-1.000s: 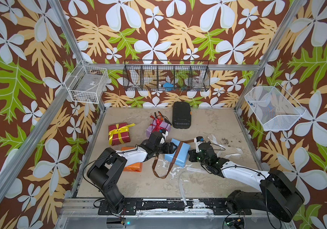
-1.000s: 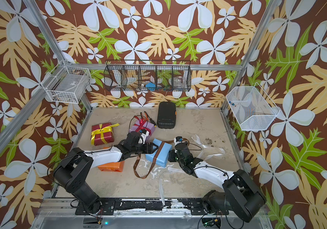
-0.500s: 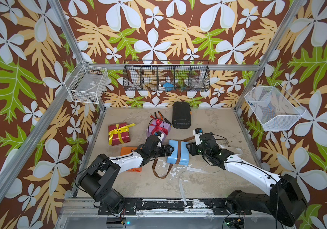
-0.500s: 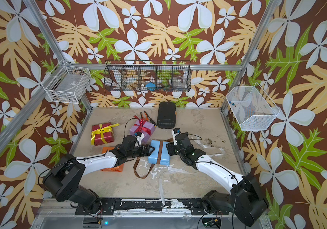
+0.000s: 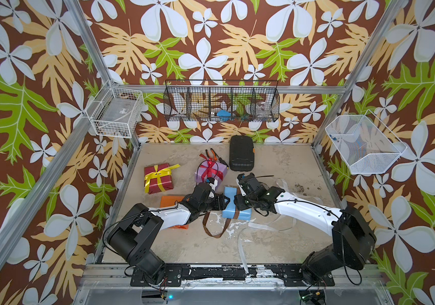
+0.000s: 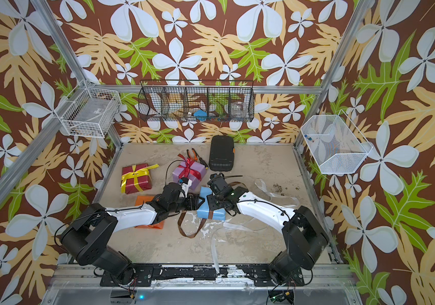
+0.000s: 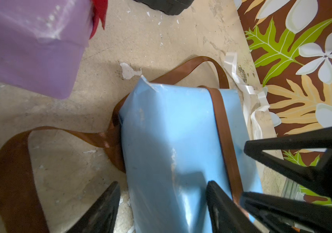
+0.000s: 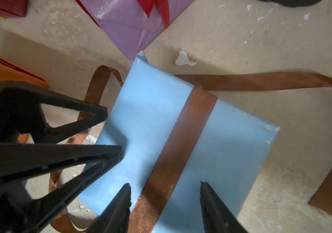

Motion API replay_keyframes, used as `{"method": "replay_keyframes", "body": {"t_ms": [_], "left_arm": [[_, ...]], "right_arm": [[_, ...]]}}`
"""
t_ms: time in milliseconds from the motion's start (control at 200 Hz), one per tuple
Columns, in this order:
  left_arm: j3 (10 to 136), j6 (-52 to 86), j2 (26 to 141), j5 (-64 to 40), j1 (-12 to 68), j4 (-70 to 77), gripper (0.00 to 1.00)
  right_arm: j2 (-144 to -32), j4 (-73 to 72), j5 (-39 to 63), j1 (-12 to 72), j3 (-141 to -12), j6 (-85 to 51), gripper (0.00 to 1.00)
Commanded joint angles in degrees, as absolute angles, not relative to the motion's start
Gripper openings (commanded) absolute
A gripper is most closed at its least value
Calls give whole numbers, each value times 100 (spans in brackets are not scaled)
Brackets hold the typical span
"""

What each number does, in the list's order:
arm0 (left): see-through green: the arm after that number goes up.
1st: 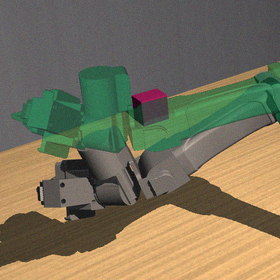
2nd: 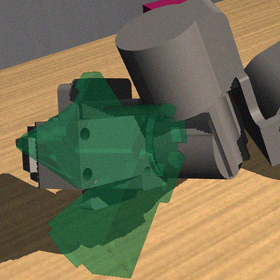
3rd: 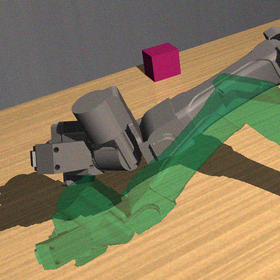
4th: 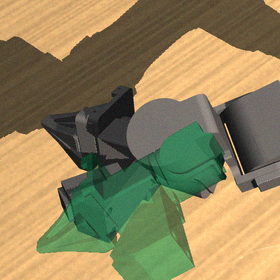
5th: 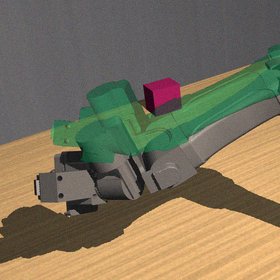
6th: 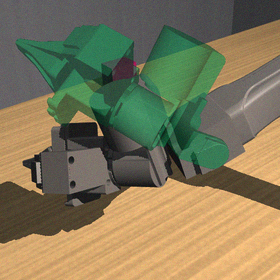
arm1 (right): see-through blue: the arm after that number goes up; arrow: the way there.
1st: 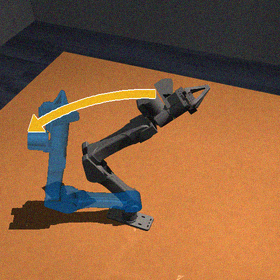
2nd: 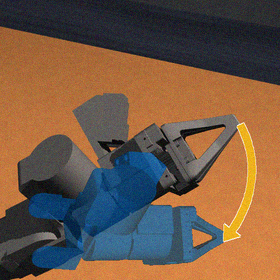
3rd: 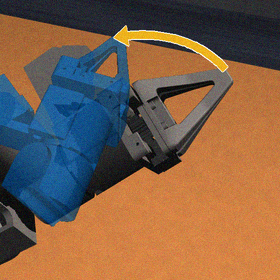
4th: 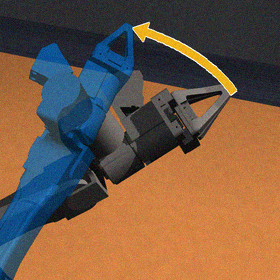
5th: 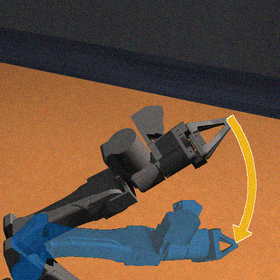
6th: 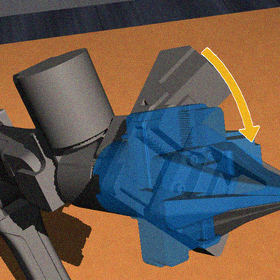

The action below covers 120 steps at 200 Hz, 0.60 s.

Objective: Untie the ribbon bows on the gift boxes
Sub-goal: Pull the ribbon from the gift box.

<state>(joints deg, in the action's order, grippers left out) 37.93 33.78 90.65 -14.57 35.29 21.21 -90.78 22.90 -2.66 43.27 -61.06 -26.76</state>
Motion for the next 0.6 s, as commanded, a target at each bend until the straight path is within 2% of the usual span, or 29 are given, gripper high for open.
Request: {"method": "replay_keyframes", "body": {"t_ms": [0,355,480,596], "left_arm": [[3718,3341,9081,-1637,3532,2116,69],[3631,3429,9009,-1701,3533,2265,65],[3630,3445,9021,-1707,3529,2285,65],[3621,3443,8998,-1697,3533,2259,65]], "right_arm": [[-9327,2683,-694,4432,-6346,-2838,51],[-10138,3480,-1452,4640,-6662,-3199,44],[-10379,3476,-1554,4680,-6612,-3288,33],[-10481,3381,-1515,4676,-6532,-3322,17]]}}
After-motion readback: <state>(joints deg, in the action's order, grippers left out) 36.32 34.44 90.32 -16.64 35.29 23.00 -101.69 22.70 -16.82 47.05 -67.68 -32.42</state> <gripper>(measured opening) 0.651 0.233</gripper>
